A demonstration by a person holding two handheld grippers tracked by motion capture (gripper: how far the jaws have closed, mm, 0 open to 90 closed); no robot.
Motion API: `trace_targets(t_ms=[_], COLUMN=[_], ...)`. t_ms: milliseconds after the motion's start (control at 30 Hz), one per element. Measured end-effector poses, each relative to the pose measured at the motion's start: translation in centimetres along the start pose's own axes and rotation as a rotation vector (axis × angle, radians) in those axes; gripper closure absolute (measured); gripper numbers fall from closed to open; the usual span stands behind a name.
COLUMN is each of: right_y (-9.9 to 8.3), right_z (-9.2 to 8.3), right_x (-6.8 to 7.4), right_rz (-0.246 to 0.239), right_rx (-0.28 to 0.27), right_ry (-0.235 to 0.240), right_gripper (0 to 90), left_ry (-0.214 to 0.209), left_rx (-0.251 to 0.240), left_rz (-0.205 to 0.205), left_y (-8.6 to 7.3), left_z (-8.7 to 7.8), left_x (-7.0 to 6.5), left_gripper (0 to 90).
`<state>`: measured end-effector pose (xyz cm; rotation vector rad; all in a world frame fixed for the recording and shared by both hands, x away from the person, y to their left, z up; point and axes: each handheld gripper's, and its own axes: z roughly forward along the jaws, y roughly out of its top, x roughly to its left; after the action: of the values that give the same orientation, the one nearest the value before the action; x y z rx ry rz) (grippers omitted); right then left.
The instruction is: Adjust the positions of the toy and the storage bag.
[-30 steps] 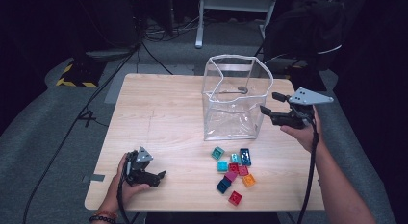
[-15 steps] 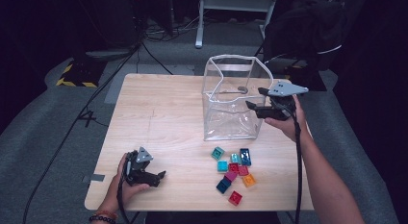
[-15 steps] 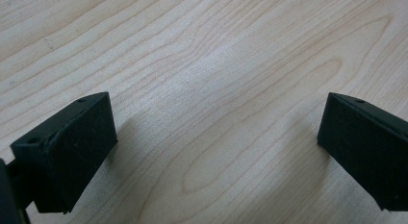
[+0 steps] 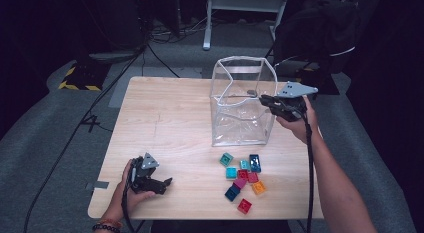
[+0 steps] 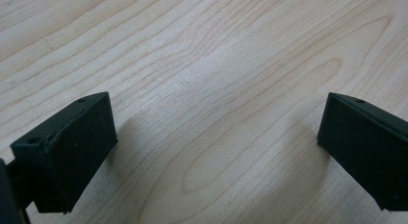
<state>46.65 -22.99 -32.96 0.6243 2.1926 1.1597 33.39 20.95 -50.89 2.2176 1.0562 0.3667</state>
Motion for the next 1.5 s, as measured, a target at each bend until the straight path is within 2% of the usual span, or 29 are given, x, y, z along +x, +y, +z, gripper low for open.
trace_targets(t_ms=[267,467,767,933,1000,1133,1300,1333,1367,1400,1500], right_y=[0.0,-0.1,-1.3,-1.6,-1.8,-2.0,-2.3,-2.4,-2.4,-2.7,-3.1], right_z=[-1.0,-2.2,-4.6,-5.3,-5.7,-6.7,-7.4,-8.1,-8.1,-8.8,-9.5], right_x=[0.5,1.5,3.0,3.2,3.1,2.8,2.7,2.9,2.9,2.9,3.1], right_rz=[-0.038,-0.062,-0.062,-0.065,-0.044,-0.015,-0.005,-0.008,-0.008,0.005,0.004], right_rx=[0.001,0.000,-0.038,-0.037,-0.055,-0.086,-0.093,-0.102,-0.102,-0.121,-0.131], right_ry=[0.060,0.074,0.104,0.094,0.079,0.087,0.053,0.027,0.027,0.007,-0.023], right_gripper=[88.7,88.8,88.7,87.6,86.5,85.3,80.3,75.2,75.2,70.9,65.6], left_ry=[0.001,0.001,0.001,0.001,0.001,0.001,0.001,0.003,0.003,0.003,0.003], left_rx=[0.000,0.001,0.000,0.001,0.001,0.002,0.001,0.000,0.000,-0.001,-0.002], left_rz=[0.001,0.004,0.002,0.002,0.002,0.001,0.002,0.003,0.003,0.003,0.003], left_y=[0.0,0.0,0.0,0.0,0.0,0.0,0.0,0.0,0.0,0.0,0.0], left_z=[0.0,0.0,0.0,0.0,0.0,0.0,0.0,0.0,0.0,0.0,0.0], left_x=[0.0,0.0,0.0,0.0,0.0,0.0,0.0,0.0,0.0,0.0,0.0], left_gripper=[0.3,0.3,0.3,0.4,0.4,0.4,0.4,0.4,0.5,0.5,0.5])
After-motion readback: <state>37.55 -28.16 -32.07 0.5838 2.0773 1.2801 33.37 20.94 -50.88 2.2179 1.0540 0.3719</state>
